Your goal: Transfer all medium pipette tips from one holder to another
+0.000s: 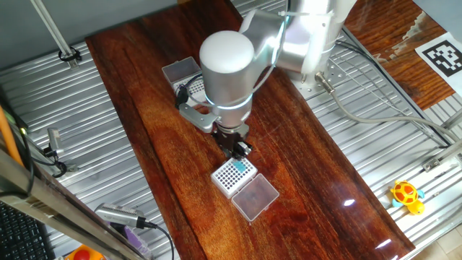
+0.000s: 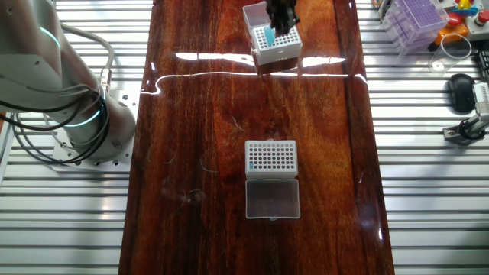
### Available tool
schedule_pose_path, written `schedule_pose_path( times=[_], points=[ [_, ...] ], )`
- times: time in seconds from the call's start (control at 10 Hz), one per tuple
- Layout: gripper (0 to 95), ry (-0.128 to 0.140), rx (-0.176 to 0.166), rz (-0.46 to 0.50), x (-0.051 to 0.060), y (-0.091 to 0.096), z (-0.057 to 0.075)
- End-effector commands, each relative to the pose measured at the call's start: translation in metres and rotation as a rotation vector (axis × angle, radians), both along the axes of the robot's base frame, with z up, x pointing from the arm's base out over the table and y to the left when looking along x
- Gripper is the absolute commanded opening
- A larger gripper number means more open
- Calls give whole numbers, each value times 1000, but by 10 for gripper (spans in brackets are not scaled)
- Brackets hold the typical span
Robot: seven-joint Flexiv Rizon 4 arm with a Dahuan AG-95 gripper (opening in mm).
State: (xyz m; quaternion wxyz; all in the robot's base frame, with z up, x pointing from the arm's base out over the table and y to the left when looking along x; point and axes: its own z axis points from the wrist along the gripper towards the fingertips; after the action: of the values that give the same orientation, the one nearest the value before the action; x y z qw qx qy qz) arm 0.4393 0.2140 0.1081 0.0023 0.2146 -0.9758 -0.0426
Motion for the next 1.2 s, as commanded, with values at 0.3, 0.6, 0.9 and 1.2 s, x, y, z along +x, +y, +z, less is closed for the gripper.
schedule_pose_path(
  times=[0.3,0.6,0.9,1.2],
  points=[
    [190,9,4,144,-21,-98,9],
    [190,7,-4,177,-48,-141,13],
    [190,-7,-6,61,-48,-141,13],
    [190,-12,-15,-34,-47,-145,12]
  ],
)
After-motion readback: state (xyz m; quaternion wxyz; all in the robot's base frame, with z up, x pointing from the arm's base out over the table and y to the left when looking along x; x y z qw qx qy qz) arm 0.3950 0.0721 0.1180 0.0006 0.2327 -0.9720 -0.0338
